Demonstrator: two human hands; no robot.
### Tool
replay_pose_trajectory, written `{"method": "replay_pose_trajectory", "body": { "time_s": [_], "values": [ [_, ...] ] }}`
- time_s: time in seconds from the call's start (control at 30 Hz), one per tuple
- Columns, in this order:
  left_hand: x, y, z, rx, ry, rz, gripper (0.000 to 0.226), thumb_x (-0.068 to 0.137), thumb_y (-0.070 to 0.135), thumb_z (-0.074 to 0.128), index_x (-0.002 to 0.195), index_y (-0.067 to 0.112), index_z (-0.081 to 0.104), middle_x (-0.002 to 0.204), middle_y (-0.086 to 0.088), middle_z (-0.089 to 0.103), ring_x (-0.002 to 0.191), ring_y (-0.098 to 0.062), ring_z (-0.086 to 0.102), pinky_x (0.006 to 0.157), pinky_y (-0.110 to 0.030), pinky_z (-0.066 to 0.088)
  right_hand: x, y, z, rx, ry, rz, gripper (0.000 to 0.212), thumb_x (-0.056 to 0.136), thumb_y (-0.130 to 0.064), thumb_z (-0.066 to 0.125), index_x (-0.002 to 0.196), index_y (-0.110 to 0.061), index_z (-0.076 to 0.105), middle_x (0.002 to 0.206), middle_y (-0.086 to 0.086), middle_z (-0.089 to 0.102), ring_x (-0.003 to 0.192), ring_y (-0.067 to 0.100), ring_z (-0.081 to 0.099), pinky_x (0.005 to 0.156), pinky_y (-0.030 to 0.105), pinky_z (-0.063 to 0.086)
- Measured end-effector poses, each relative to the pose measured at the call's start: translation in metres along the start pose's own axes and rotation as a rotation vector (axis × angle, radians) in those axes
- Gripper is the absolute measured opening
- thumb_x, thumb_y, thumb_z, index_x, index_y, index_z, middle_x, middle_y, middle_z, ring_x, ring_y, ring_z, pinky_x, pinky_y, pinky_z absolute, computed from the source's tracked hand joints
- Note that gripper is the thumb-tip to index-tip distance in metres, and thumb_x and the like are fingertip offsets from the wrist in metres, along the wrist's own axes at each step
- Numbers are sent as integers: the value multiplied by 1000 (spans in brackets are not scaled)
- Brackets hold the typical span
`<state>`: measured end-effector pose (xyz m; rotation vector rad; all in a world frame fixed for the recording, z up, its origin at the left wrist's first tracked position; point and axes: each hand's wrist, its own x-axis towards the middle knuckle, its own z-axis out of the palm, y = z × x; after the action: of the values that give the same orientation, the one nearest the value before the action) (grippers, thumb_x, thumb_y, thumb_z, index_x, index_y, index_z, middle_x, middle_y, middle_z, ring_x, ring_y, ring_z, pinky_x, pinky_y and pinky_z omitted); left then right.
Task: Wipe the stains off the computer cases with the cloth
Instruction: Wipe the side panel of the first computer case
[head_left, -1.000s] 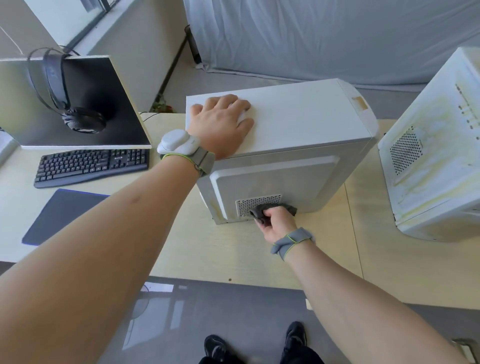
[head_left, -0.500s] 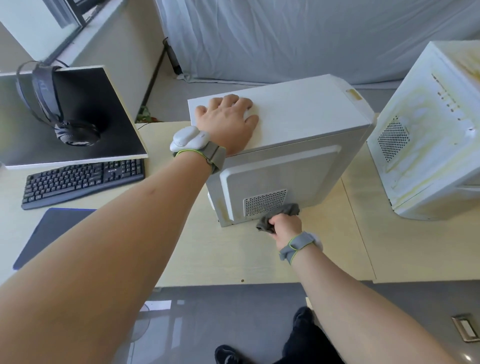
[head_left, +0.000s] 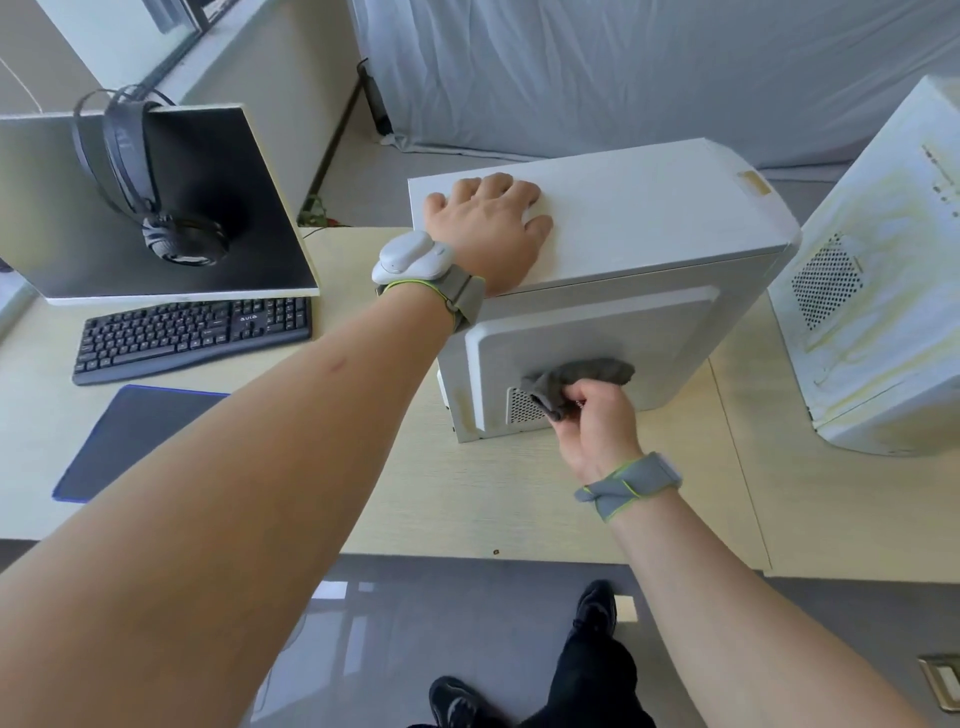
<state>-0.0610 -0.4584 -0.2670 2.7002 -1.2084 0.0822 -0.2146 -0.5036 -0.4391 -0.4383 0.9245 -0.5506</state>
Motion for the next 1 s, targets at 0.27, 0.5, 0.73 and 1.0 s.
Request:
{"method": "replay_pose_trajectory", "body": {
  "time_s": [0.27,0.5,0.73,1.0],
  "values": [
    [2,-4,3,5,13,-15,47,99,55,28,142,43,43,154,12,39,141,-22,33,108,-44,22,30,62,-27,-312,159,267,22,90,17,47,93,-1,57,104,20,61,77,30,61,61,43,49],
    [0,-1,0,-7,7,4,47,100,55,27,143,43,43,155,13,38,142,-21,31,109,-44,21,24,70,21,-147,85,244,22,87,17,45,92,0,58,98,17,60,82,29,60,58,38,55],
    [0,-2,0,-21,10,4,46,99,54,30,141,42,45,153,13,40,141,-21,33,107,-43,23,-24,22,19,42,-103,35,32,80,17,43,91,-3,66,87,13,66,86,28,67,78,39,57],
    [1,-5,1,-32,12,5,46,99,55,31,141,43,46,152,14,41,140,-21,33,107,-43,22,16,88,-15,-301,156,271,27,88,21,41,84,-2,54,86,18,58,72,28,59,56,37,52]
  ]
}}
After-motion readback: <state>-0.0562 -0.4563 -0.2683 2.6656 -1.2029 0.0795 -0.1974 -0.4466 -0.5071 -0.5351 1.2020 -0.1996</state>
